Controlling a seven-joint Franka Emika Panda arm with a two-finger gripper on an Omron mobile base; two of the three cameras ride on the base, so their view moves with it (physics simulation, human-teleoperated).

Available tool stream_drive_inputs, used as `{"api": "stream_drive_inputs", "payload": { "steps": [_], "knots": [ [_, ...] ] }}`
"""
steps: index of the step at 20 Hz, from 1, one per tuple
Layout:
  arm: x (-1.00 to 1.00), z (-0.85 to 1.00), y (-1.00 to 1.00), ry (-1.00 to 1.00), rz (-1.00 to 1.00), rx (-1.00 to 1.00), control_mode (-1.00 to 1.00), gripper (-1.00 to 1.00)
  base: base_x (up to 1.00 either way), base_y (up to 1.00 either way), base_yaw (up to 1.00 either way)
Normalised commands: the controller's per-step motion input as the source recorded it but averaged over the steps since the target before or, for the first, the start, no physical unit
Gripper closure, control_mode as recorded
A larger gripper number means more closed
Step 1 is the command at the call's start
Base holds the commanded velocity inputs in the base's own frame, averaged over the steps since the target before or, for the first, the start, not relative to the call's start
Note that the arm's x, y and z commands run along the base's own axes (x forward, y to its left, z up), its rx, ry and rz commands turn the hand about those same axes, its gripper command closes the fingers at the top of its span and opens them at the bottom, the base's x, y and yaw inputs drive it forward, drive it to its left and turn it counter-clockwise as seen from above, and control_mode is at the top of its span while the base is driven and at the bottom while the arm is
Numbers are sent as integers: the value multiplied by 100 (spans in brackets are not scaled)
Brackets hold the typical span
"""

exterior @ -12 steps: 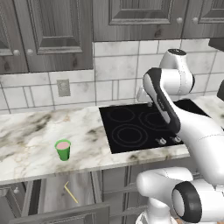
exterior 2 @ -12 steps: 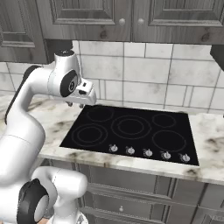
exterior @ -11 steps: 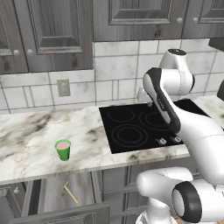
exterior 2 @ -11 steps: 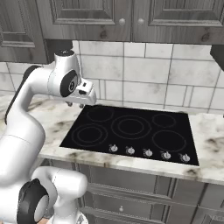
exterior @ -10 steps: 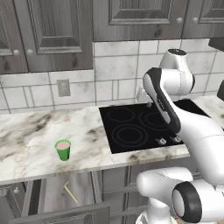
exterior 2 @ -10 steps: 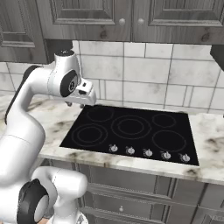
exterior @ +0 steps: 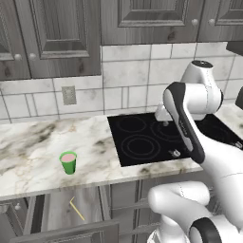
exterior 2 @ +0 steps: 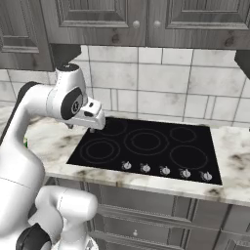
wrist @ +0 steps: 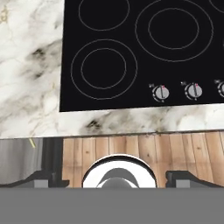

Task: Pick up the straw from the left drawer and put it inside the smoothie cup.

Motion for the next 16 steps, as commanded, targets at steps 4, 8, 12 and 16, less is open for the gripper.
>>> {"api": "stream_drive_inputs", "payload": {
  "steps": [4,8,12,16],
  "knots": [
    [-14,-32,0,0,0,-1,-100,-100,0,0,0],
    [0,-27,8,0,0,-2,-100,-100,0,0,0],
    [-5,-27,10,0,0,-2,-100,-100,0,0,0],
    [0,0,0,0,0,0,100,-100,-45,0,0]
  ]
}}
